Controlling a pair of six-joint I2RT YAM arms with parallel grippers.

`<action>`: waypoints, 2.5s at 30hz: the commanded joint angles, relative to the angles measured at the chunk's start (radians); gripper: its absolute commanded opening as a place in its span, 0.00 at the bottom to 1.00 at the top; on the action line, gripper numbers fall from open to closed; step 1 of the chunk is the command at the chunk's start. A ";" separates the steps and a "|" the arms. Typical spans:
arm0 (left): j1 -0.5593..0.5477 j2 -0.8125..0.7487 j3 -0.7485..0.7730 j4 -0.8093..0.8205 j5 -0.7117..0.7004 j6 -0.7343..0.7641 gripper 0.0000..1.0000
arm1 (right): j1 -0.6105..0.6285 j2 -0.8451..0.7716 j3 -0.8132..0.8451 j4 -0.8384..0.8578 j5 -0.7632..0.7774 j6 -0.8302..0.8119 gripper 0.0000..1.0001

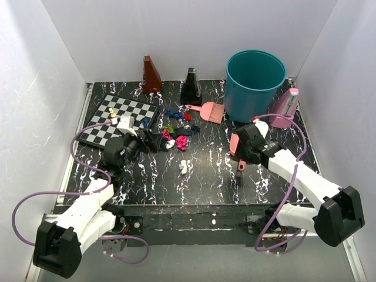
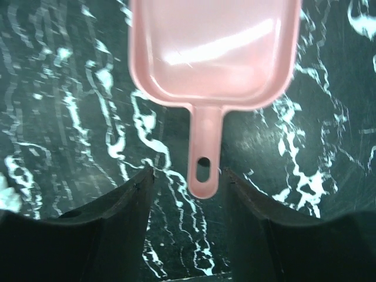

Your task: Sweep away the paper scraps from the table

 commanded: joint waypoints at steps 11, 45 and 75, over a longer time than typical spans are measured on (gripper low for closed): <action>-0.005 -0.098 -0.097 0.064 -0.101 0.036 0.98 | 0.002 0.485 0.601 0.133 -0.065 -0.252 0.34; -0.005 -0.089 -0.100 0.073 -0.104 0.027 0.98 | -0.085 1.275 1.329 0.123 -0.276 -0.266 0.06; -0.005 -0.084 -0.092 0.062 -0.095 0.027 0.98 | -0.039 1.110 1.031 -0.027 -0.261 -0.286 0.01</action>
